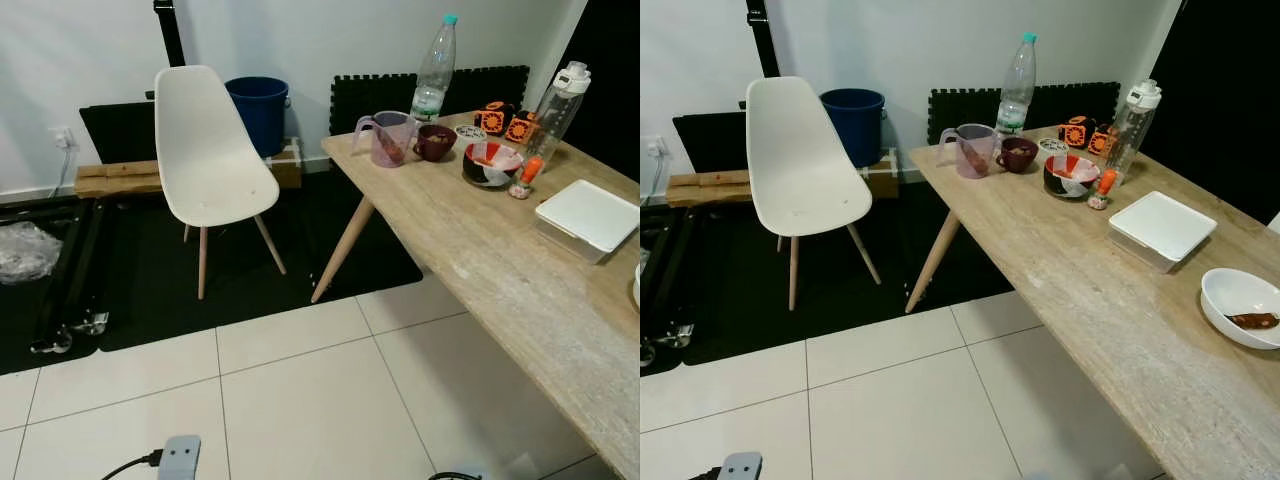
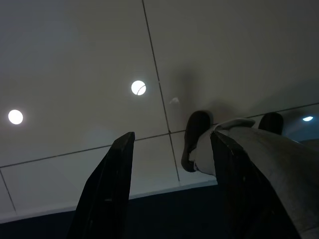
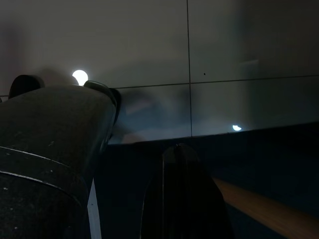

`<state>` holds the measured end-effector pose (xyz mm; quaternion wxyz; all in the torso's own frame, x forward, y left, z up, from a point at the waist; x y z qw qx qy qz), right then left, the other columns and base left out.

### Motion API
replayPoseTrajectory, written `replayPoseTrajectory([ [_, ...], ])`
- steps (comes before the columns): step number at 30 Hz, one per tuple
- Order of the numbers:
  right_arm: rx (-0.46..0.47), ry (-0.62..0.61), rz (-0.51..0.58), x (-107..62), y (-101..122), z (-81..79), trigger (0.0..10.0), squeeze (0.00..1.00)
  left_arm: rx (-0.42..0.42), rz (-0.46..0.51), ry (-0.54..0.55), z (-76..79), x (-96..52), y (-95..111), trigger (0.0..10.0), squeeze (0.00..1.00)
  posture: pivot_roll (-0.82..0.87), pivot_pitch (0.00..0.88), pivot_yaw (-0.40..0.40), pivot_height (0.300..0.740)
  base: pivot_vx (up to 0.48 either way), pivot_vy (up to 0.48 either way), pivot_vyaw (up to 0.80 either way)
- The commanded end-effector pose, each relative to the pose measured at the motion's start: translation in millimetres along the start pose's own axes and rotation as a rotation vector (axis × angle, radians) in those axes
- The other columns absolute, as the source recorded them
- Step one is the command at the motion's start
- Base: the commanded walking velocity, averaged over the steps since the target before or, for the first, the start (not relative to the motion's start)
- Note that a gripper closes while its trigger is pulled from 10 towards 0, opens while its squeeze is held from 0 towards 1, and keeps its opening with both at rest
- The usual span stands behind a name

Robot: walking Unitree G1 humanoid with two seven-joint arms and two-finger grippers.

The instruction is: Restocking fridge

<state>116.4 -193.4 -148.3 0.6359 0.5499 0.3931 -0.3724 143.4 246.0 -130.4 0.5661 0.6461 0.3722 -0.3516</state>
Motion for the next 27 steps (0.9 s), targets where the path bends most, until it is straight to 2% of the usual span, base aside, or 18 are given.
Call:
replayPoseTrajectory([
  [1, 0.015, -0.001, -0.054, -3.1, -19, -1.3, 10.0, 0.00, -0.013, -0.012, 0.017, -10.1, -3.4, -8, 10.0, 0.00, 0.10, 0.000, -0.033, 0.740, 0.000, 0.000, 0.00],
  [3, 0.051, -0.012, -0.081, -5.4, -30, -4.9, 10.0, 0.00, -0.054, -0.035, 0.037, -14.1, -6.3, -19, 10.0, 0.00, 0.11, 0.000, -0.037, 0.740, 0.000, 0.000, 0.00],
  [7, 0.066, -0.008, -0.102, -6.9, -37, -7.5, 10.0, 0.00, -0.089, -0.034, 0.047, -14.7, -7.2, -22, 10.0, 0.00, 0.11, 0.000, -0.017, 0.740, 0.000, 0.000, 0.00],
  [10, 0.060, -0.027, -0.080, -7.4, -36, -5.7, 10.0, 0.00, -0.057, -0.019, 0.035, -12.2, -6.0, -17, 10.0, 0.00, 0.09, 0.008, -0.024, 0.740, 0.000, 0.000, 0.00],
  [11, 0.074, -0.034, -0.064, -7.3, -34, -5.7, 10.0, 0.00, -0.012, -0.009, 0.022, -10.1, -3.8, -10, 10.0, 0.00, 0.08, 0.007, -0.039, 0.740, 0.000, 0.000, 0.00],
  [14, 0.082, -0.026, -0.052, -6.7, -31, -6.7, 10.0, 0.00, 0.007, 0.009, 0.015, -8.6, -1.1, 2, 10.0, 0.00, 0.08, 0.026, -0.052, 0.740, 0.000, 0.000, 0.00],
  [16, 0.047, -0.012, -0.055, -5.7, -28, -7.3, 10.0, 0.00, -0.006, 0.041, 0.015, -7.9, 1.7, 18, 10.0, 0.00, 0.08, 0.026, -0.061, 0.740, 0.000, 0.000, 0.00],
  [18, 0.059, -0.009, -0.062, -5.2, -28, -6.8, 10.0, 0.00, -0.026, 0.059, 0.019, -7.7, 3.2, 27, 10.0, 0.00, 0.10, 0.025, -0.077, 0.740, 0.000, 0.000, 0.00],
  [21, 0.033, -0.006, -0.073, -4.5, -26, -6.2, 10.0, 0.00, -0.041, 0.067, 0.024, -8.3, 3.7, 31, 10.0, 0.00, 0.10, 0.021, -0.087, 0.740, 0.000, 0.000, -0.19],
  [27, 0.057, -0.017, -0.055, -4.0, -23, -3.9, 10.0, 0.00, -0.058, 0.054, 0.028, -7.7, 3.3, 26, 10.0, 0.00, 0.09, 0.025, -0.069, 0.740, 0.000, 0.000, -0.52],
])
Point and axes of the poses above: a point about 5 cm out from each wrist's last joint towards the gripper, its own x axis pointing out of the wrist towards the gripper, its own y axis along the axis of the wrist's last joint, z = x × y, the point moved 4 cm from there along x, pointing out of the wrist towards the gripper, and after that the axes turned 10 degrees about x, right-handed, at the moved point
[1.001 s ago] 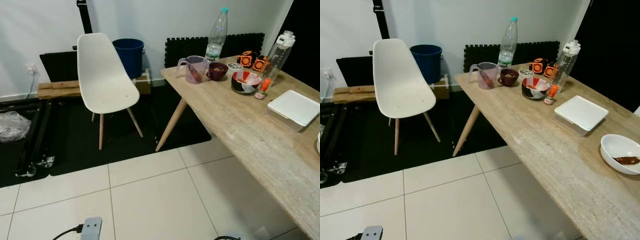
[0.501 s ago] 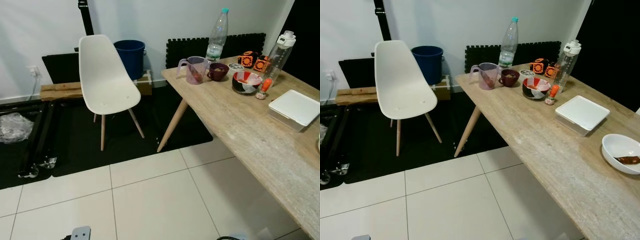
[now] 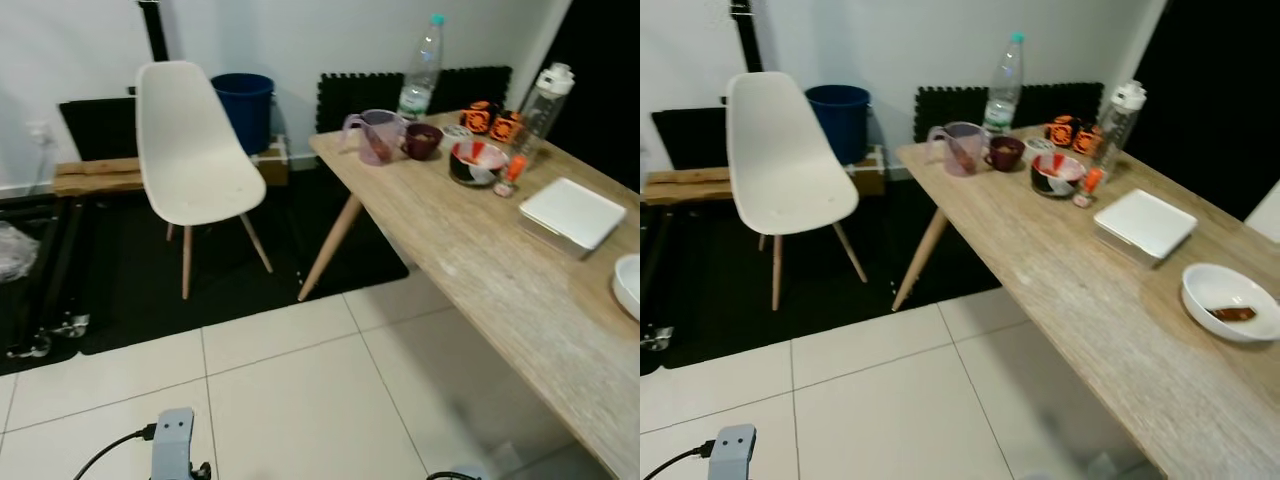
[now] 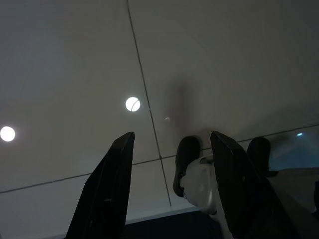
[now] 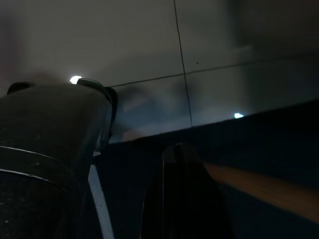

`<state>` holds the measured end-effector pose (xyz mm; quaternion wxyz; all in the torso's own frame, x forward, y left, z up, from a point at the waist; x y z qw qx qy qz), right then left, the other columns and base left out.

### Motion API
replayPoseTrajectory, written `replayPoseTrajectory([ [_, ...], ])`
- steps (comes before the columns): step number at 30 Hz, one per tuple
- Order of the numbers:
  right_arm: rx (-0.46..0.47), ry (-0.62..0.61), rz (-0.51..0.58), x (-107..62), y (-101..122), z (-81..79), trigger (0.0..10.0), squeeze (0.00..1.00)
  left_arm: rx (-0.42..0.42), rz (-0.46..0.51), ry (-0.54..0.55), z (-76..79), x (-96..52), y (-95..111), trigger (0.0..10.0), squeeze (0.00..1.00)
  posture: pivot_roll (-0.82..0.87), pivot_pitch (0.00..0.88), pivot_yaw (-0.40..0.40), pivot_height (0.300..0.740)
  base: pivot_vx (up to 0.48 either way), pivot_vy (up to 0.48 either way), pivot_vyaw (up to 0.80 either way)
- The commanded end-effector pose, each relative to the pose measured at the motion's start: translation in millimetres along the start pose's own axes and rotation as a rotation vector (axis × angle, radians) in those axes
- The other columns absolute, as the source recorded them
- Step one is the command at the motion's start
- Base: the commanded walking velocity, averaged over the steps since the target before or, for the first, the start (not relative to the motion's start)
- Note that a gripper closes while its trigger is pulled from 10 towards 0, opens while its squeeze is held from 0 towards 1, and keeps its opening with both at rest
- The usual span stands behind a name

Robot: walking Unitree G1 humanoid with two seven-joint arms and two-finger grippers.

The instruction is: Restocking fridge

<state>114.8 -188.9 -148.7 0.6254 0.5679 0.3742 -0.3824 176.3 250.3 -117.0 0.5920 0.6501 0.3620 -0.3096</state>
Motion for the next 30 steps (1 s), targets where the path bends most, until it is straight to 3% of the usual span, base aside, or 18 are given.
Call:
replayPoseTrajectory([
  [1, 0.004, -0.009, -0.069, -3.8, -21, 2.5, 10.0, 0.00, -0.005, -0.029, 0.000, -0.4, -1.7, -10, 10.0, 0.00, 0.09, 0.024, -0.066, 0.740, 0.000, 0.000, 0.00],
  [13, 0.033, -0.006, -0.022, -4.2, -16, 6.0, 10.0, 0.00, 0.011, -0.045, -0.011, 4.2, -2.1, -15, 10.0, 0.00, 0.09, 0.032, -0.075, 0.740, 0.000, 0.000, 0.00],
  [15, 0.183, -0.019, 0.015, -5.4, -16, 5.7, 10.0, 0.00, -0.012, -0.036, 0.004, -0.2, -2.3, -13, 10.0, 0.00, 0.09, 0.037, -0.079, 0.740, 0.000, 0.000, 0.00],
  [17, 0.326, -0.034, 0.039, -6.7, -17, 5.9, 10.0, 0.00, -0.106, -0.009, 0.046, -11.0, -2.5, -7, 10.0, 0.00, 0.09, 0.043, -0.083, 0.740, 0.000, 0.000, 0.00],
  [18, 0.398, -0.050, 0.064, -1.7, 4, 17.9, 10.0, 0.00, -0.173, 0.008, 0.071, -18.2, -2.8, -2, 10.0, 0.00, 0.09, 0.053, -0.089, 0.740, 0.000, 0.000, 0.00],
  [19, 0.398, -0.050, 0.064, -1.7, 4, 17.9, 10.0, 0.00, -0.173, 0.008, 0.071, -18.2, -2.8, -2, 10.0, 0.00, 0.09, 0.053, -0.089, 0.740, 0.000, 0.000, 0.00],
  [20, 0.437, -0.063, 0.102, 2.9, 35, 36.0, 10.0, 0.00, -0.220, 0.021, 0.087, -23.3, -3.1, 1, 10.0, 0.00, 0.09, 0.053, -0.089, 0.740, 0.000, 0.000, 0.00],
  [21, 0.425, -0.066, 0.128, 4.2, 60, 50.0, 10.0, 0.00, -0.242, 0.024, 0.091, -25.9, -3.4, 2, 10.0, 0.00, 0.10, 0.063, -0.095, 0.740, 0.000, 0.000, 0.00],
  [23, 0.269, -0.069, 0.137, 3.7, 82, 62.1, 10.0, 0.00, -0.188, 0.011, 0.084, -27.2, -3.7, 1, 10.0, 0.00, 0.10, 0.063, -0.095, 0.740, 0.000, 0.000, 0.00],
  [24, 0.198, -0.072, 0.130, 3.5, 83, 63.0, 10.0, 0.00, -0.169, 0.006, 0.081, -27.2, -3.9, 0, 10.0, 0.00, 0.10, 0.063, -0.095, 0.740, 0.000, 0.000, 0.00],
  [25, 0.198, -0.072, 0.130, 3.5, 83, 63.0, 10.0, 0.00, -0.169, 0.006, 0.081, -27.2, -3.9, 0, 10.0, 0.00, 0.10, 0.063, -0.095, 0.740, 0.000, 0.000, 0.00],
  [26, 0.100, -0.093, 0.119, 3.2, 82, 65.7, 10.0, 0.00, -0.148, 0.002, 0.081, -28.4, -4.4, -1, 10.0, 0.00, 0.10, 0.076, -0.091, 0.740, 0.000, 0.000, 0.00],
  [28, 0.065, -0.106, 0.113, 3.0, 82, 67.5, 10.0, 0.00, -0.140, 0.000, 0.081, -29.1, -4.6, -1, 10.0, 0.00, 0.10, 0.076, -0.091, 0.740, 0.000, 0.000, 0.00],
  [30, -0.002, -0.114, 0.100, 3.2, 82, 67.4, 10.0, 0.00, -0.078, -0.012, 0.066, -27.3, -4.7, -3, 10.0, 0.00, 0.11, 0.082, -0.084, 0.740, 0.000, 0.000, 0.00],
])
Point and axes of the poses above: a point about 5 cm out from each wrist's last joint towards the gripper, its own x axis pointing out of the wrist towards the gripper, its own y axis along the axis of the wrist's last joint, z = x × y, the point moved 4 cm from there along x, pointing out of the wrist towards the gripper, and after that the axes turned 10 degrees about x, right-handed, at the moved point
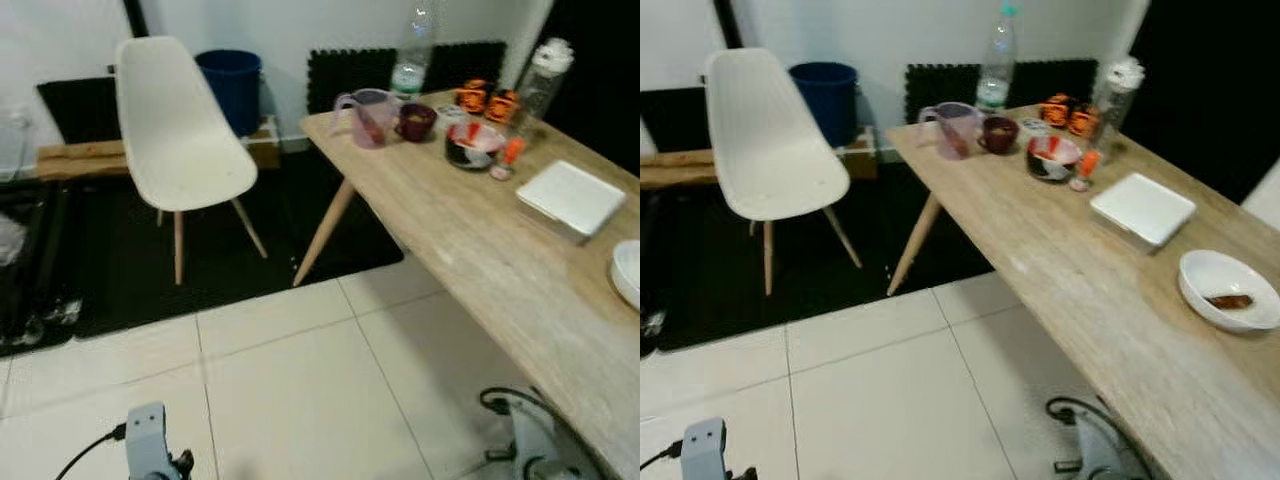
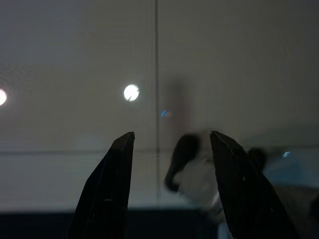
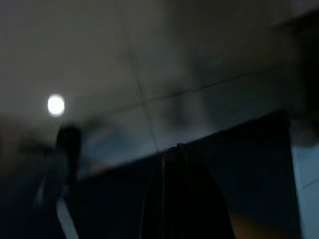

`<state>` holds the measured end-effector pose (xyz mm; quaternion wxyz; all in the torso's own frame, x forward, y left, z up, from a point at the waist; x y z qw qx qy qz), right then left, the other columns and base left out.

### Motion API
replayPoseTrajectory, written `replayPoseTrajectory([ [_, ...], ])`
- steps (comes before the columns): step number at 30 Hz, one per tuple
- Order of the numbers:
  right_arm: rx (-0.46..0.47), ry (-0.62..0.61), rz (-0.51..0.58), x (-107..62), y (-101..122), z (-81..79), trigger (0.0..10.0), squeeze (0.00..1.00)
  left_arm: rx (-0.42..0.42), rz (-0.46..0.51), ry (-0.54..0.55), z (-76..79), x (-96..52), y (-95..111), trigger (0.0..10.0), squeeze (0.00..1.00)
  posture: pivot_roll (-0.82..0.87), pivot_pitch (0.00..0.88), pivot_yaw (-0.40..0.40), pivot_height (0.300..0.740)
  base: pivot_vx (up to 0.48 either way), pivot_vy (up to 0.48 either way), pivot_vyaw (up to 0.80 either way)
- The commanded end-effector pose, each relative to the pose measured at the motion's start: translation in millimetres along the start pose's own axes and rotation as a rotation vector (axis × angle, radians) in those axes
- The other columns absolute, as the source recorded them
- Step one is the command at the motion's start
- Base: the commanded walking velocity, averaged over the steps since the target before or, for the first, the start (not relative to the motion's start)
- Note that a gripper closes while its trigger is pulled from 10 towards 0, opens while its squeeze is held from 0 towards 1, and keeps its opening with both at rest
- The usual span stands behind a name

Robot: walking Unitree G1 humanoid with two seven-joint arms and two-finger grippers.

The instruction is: Restocking fridge

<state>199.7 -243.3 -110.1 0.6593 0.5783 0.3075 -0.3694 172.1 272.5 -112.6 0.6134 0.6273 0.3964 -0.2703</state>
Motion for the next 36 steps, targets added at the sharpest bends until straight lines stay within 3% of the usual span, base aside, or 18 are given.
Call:
replayPoseTrajectory([
  [1, -0.035, -0.019, -0.028, -1.2, -8, 5.9, 10.0, 0.00, 0.055, -0.015, -0.005, -3.5, -0.9, -2, 10.0, 0.00, 0.11, 0.082, -0.084, 0.740, 0.000, 0.000, 0.00],
  [3, -0.004, 0.042, -0.030, -0.2, -7, -7.8, 10.0, 0.00, 0.144, -0.033, -0.027, 1.3, -1.0, -6, 10.0, 0.00, 0.11, 0.085, -0.083, 0.740, 0.000, 0.000, 0.00],
  [7, 0.085, 0.154, -0.021, 0.3, -3, -29.8, 10.0, 0.00, 0.231, -0.046, -0.057, 8.1, -0.8, -10, 10.0, 0.00, 0.11, 0.092, -0.082, 0.740, 0.000, 0.000, 0.00],
  [11, 0.088, 0.208, -0.023, -0.3, -3, -42.6, 10.0, 0.00, 0.253, -0.047, -0.073, 13.8, -0.3, -10, 10.0, 0.00, 0.11, 0.090, -0.079, 0.740, 0.000, 0.000, 0.00],
  [16, 0.042, 0.162, -0.050, 0.0, -10, -42.1, 10.0, 0.00, 0.258, -0.042, -0.092, 22.7, 0.9, -9, 10.0, 0.00, 0.11, 0.090, -0.079, 0.740, 0.000, 0.000, 0.00],
  [27, 0.104, 0.120, -0.085, 0.1, -16, -36.7, 10.0, 0.00, 0.263, -0.041, -0.110, 25.1, 0.9, -9, 10.0, 0.00, 0.09, 0.082, -0.079, 0.740, 0.000, 0.000, -0.72],
  [36, 0.099, 0.093, -0.099, 0.1, -18, -31.5, 10.0, 0.00, 0.247, -0.047, -0.122, 29.0, 0.9, -11, 10.0, 0.00, 0.09, 0.081, -0.088, 0.740, 0.000, 0.000, -0.72],
])
Point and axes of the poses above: a point about 5 cm out from each wrist's last joint towards the gripper, its own x axis pointing out of the wrist towards the gripper, its own y axis along the axis of the wrist's last joint, z = x × y, the point moved 4 cm from there along x, pointing out of the wrist towards the gripper, and after that the axes turned 10 degrees about x, right-handed, at the moved point
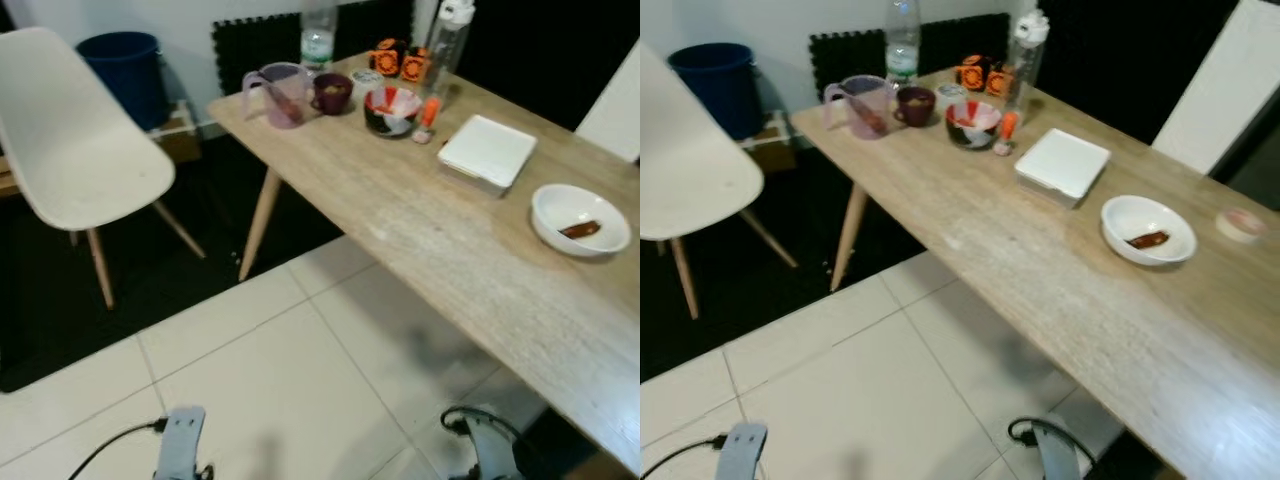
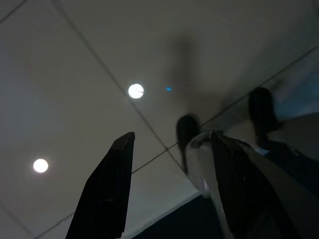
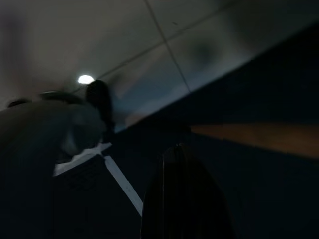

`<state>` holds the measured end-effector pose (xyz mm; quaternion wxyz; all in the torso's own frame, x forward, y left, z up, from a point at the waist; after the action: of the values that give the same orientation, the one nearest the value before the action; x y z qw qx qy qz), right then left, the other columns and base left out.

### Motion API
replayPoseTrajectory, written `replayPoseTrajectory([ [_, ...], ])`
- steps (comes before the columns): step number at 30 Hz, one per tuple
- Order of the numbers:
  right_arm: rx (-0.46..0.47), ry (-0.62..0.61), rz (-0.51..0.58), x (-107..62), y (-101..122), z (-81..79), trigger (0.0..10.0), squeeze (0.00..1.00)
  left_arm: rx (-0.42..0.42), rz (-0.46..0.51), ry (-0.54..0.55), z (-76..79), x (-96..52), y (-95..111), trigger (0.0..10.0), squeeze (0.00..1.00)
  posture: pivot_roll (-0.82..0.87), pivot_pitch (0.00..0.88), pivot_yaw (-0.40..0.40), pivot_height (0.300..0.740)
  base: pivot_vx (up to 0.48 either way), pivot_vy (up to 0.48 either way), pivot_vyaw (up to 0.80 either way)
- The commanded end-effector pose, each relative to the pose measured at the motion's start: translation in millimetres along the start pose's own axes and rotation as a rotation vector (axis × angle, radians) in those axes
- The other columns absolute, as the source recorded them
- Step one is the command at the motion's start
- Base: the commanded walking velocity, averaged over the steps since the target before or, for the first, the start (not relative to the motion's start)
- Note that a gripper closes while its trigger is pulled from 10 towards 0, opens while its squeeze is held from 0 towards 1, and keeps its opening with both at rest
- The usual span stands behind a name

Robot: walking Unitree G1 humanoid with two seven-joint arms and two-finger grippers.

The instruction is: Restocking fridge

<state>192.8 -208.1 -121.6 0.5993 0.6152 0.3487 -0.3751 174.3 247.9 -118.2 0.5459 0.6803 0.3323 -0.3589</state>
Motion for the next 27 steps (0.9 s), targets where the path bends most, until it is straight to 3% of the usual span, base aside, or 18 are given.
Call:
replayPoseTrajectory([
  [1, 0.008, -0.022, -0.021, -1.1, -7.5, 5.9, 10.0, 0.00, -0.009, -0.023, -0.018, 6.2, -0.1, -6.6, 10.0, 0.00, 0.09, 0.080, -0.088, 0.740, 0.000, 0.000, -0.72],
  [27, -0.003, -0.032, -0.019, -1.1, -5.5, 7.6, 10.0, 0.00, -0.020, -0.019, -0.030, 8.6, 0.4, -5.1, 10.0, 0.00, 0.09, 0.069, -0.088, 0.740, 0.000, 0.000, -0.72],
])
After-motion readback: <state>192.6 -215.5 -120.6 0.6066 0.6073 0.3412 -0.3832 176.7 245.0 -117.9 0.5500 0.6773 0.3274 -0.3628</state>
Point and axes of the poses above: a point about 5 cm out from each wrist's last joint towards the gripper, its own x axis pointing out of the wrist towards the gripper, its own y axis along the axis of the wrist's last joint, z = x × y, the point moved 4 cm from there along x, pointing out of the wrist towards the gripper, and after that the axes turned 10 degrees about x, right-handed, at the moved point
